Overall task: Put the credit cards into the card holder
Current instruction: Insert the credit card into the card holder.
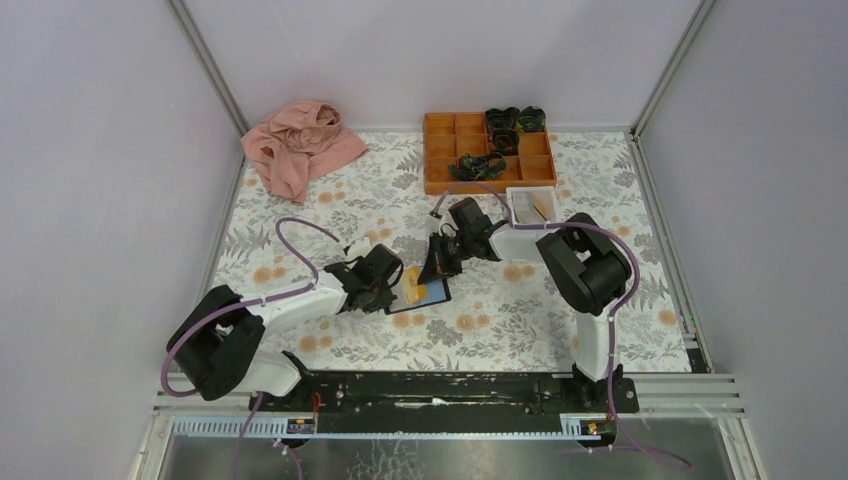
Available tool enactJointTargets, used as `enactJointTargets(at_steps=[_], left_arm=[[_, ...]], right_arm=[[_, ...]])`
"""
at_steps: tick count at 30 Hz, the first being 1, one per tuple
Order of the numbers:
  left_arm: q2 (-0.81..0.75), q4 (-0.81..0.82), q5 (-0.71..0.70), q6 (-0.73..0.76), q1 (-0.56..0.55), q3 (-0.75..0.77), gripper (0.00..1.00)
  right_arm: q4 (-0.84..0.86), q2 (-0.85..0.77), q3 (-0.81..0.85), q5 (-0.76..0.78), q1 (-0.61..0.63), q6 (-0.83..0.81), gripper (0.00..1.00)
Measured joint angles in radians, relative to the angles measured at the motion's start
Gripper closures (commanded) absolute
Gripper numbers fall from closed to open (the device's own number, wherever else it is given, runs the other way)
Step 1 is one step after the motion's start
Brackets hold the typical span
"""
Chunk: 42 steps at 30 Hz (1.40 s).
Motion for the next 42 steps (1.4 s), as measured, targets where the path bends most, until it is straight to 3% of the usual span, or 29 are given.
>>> enactJointTargets(at_steps=[19,28,42], left_arm=[[0.002,0.003,0.001,0.009,0.0,0.0,1.0],[0.002,0.004,0.002,0.013,0.0,0.0,1.0],[-0.005,0.014,0.002,0.016,0.0,-0.008,1.0]], right_arm=[[0.007,0.007,0.006,0.002,0.014,0.03,1.0],[-0.016,0.007,0.013,0.05,0.039,0.018,0.73],[-0.109,0.007,0.071,0.108,0.051,-0.018,0.69]])
